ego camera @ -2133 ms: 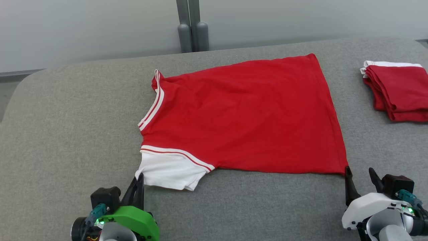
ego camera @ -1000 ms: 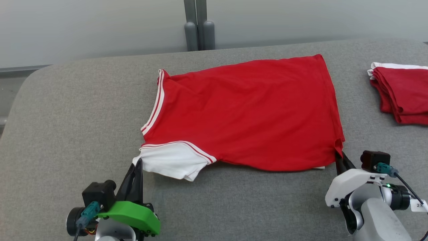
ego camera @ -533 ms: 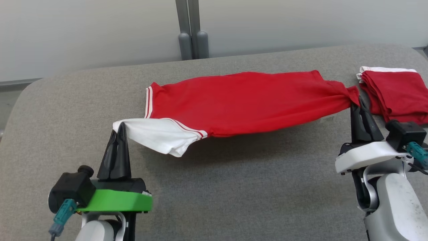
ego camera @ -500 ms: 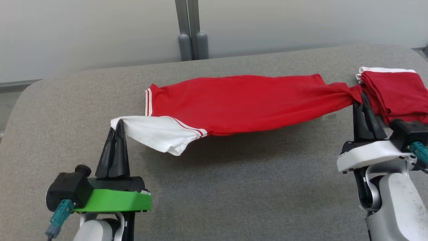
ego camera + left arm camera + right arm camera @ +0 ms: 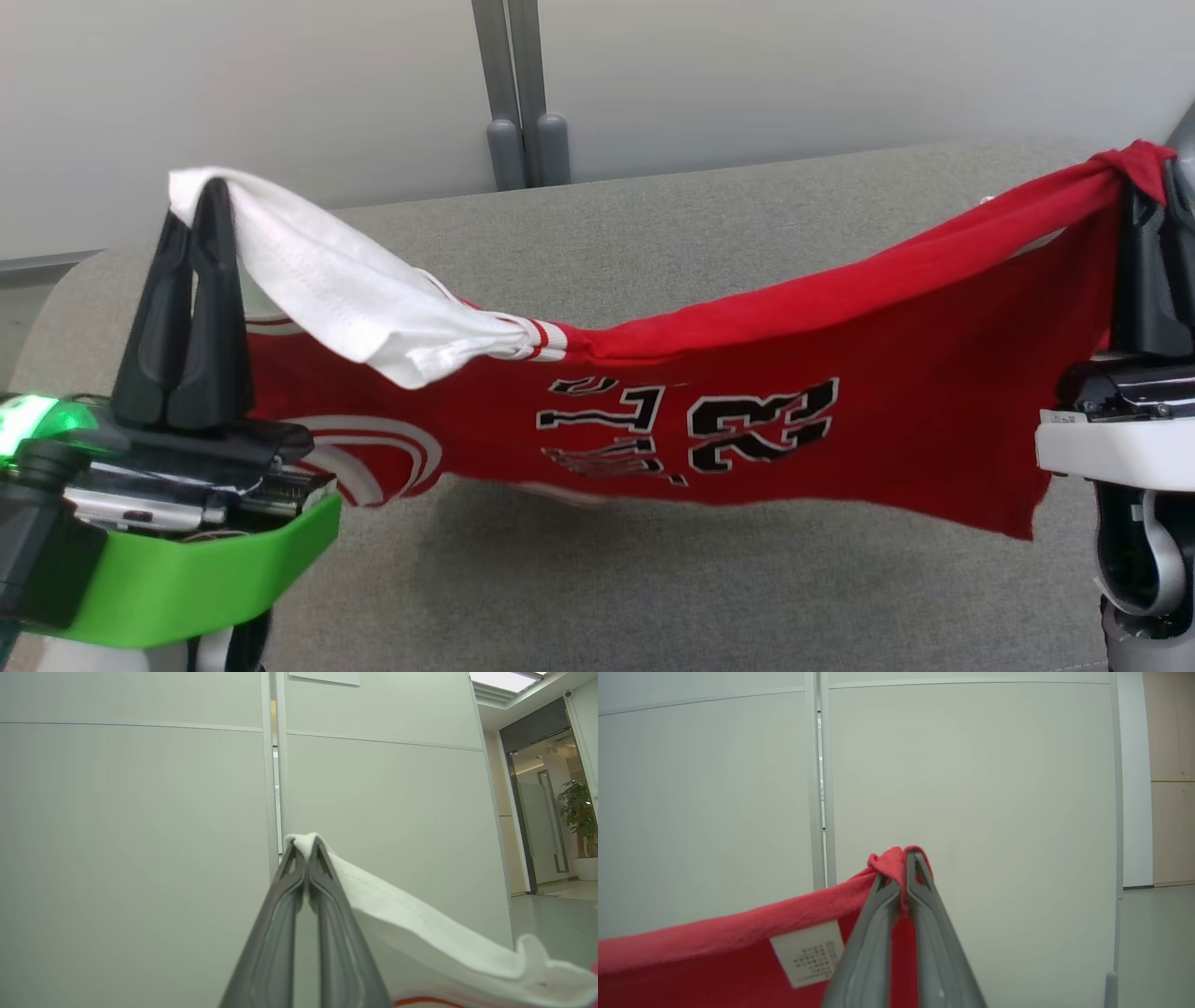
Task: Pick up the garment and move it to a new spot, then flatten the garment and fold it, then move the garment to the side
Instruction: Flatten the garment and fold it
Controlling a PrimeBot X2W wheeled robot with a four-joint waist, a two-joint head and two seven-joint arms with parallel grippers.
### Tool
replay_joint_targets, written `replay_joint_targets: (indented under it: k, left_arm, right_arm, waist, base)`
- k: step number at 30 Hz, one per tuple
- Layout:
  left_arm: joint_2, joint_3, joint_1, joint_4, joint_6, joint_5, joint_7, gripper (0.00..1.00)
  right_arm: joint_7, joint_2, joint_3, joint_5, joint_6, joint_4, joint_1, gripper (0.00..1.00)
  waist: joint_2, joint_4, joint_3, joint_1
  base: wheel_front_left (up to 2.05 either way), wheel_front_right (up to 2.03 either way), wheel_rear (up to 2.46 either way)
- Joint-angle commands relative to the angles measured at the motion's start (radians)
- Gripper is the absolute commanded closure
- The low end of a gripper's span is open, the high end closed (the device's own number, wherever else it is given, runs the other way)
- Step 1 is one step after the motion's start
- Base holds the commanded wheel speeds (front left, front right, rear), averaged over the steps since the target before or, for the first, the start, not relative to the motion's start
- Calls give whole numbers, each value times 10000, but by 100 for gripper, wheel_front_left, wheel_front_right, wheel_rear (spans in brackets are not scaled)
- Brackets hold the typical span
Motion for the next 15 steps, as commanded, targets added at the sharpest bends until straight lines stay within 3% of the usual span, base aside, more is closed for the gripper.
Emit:
replay_joint_targets:
  k: [1, 8, 12, 15]
  left_arm:
    - [182, 39, -353, -231, -62, 110, 194, 100]
    - [620, -86, -1604, -648, -314, 368, 1182, 100]
    - [601, -104, -2607, 24, -620, -114, 1555, 100]
    - [815, -59, -3998, 1062, -1019, -200, 1746, 100]
  right_arm:
    - [126, -44, -30, -86, -6, -345, 85, 100]
    - [667, -37, 99, -155, -6, -1212, -234, 100]
    - [884, -195, 388, 117, -6, -676, -952, 100]
    - [905, -502, 627, 261, -6, 317, -2352, 100]
  waist:
    - [0, -13, 91, 0]
    - [0, -55, 859, 0]
    - [0, -26, 1696, 0]
    - [0, -16, 2455, 0]
  base:
    - [0, 0, 0]
    - [0, 0, 0]
    - [0, 0, 0]
    - [0, 0, 0]
